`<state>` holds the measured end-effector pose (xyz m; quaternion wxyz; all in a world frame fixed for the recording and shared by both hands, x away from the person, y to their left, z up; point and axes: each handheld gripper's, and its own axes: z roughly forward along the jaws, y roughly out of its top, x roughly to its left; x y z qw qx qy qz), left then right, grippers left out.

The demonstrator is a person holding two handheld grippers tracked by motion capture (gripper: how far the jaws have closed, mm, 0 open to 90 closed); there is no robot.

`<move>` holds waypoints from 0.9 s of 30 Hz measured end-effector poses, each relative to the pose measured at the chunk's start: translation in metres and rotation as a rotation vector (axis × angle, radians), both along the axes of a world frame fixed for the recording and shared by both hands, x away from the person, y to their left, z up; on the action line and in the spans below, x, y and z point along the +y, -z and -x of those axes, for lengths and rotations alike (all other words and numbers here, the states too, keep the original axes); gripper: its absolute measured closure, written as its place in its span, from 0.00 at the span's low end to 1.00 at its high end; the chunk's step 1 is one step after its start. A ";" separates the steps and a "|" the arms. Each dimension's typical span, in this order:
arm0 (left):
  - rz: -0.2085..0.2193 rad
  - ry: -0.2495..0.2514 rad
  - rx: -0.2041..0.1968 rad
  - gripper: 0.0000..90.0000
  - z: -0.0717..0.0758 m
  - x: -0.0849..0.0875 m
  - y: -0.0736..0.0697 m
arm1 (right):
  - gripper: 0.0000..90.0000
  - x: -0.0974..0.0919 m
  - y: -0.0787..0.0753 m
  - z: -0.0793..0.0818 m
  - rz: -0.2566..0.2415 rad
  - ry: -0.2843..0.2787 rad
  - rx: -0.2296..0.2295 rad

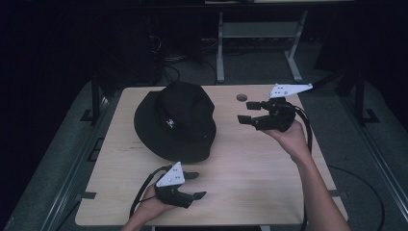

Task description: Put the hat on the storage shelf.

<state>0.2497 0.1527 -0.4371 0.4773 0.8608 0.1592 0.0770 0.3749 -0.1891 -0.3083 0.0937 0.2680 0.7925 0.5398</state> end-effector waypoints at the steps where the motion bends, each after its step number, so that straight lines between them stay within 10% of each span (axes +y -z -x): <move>1: -0.003 0.002 0.000 0.37 0.000 0.000 0.000 | 0.35 -0.002 0.001 0.000 -0.001 0.002 -0.001; 27: -0.005 -0.013 0.005 0.33 0.001 0.000 0.001 | 0.32 -0.029 0.029 0.015 0.002 0.047 0.050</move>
